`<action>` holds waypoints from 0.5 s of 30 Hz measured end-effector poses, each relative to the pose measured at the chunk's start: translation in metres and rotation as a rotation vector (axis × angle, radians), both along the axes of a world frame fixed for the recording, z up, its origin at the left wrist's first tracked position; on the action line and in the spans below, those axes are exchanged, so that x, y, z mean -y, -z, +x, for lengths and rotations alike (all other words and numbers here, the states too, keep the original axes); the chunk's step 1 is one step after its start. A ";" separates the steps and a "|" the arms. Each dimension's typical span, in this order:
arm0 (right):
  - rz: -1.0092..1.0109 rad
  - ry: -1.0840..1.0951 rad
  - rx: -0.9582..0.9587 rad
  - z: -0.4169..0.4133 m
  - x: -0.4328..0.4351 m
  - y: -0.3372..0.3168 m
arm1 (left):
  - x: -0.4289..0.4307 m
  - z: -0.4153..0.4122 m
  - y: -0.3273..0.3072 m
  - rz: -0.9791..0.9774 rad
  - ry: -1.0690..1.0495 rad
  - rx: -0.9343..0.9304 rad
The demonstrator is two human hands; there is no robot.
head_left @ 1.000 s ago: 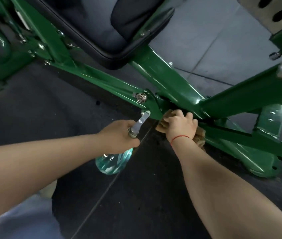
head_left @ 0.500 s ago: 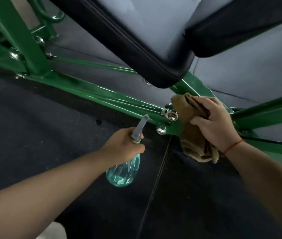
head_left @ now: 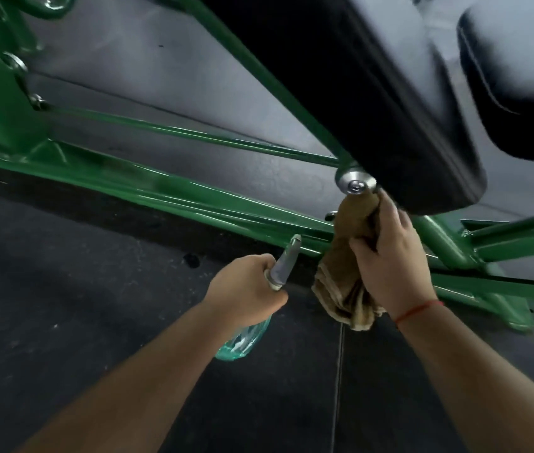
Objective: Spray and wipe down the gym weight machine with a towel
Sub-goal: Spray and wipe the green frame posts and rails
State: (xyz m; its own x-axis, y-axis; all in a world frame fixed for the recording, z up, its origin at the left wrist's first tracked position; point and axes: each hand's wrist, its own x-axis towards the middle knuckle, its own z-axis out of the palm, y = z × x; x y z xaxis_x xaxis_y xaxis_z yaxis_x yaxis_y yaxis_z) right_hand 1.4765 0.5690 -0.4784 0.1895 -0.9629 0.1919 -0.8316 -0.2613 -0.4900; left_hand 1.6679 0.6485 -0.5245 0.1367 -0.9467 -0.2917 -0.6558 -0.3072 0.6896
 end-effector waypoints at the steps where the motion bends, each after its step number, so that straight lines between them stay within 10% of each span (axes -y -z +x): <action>1: -0.016 0.002 -0.062 0.007 -0.001 0.007 | -0.001 0.007 0.002 0.006 0.001 -0.003; 15: -0.135 -0.095 -0.356 0.211 0.017 0.058 | -0.031 0.109 0.016 0.010 -0.269 -0.113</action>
State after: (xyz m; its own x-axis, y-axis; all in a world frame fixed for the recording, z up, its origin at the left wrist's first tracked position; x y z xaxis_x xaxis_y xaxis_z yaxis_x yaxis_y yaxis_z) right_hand 1.6874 0.5523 -0.5365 0.3539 -0.9085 0.2221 -0.9125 -0.3875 -0.1309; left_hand 1.7769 0.6797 -0.5410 0.3483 -0.8778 -0.3287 -0.4691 -0.4668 0.7497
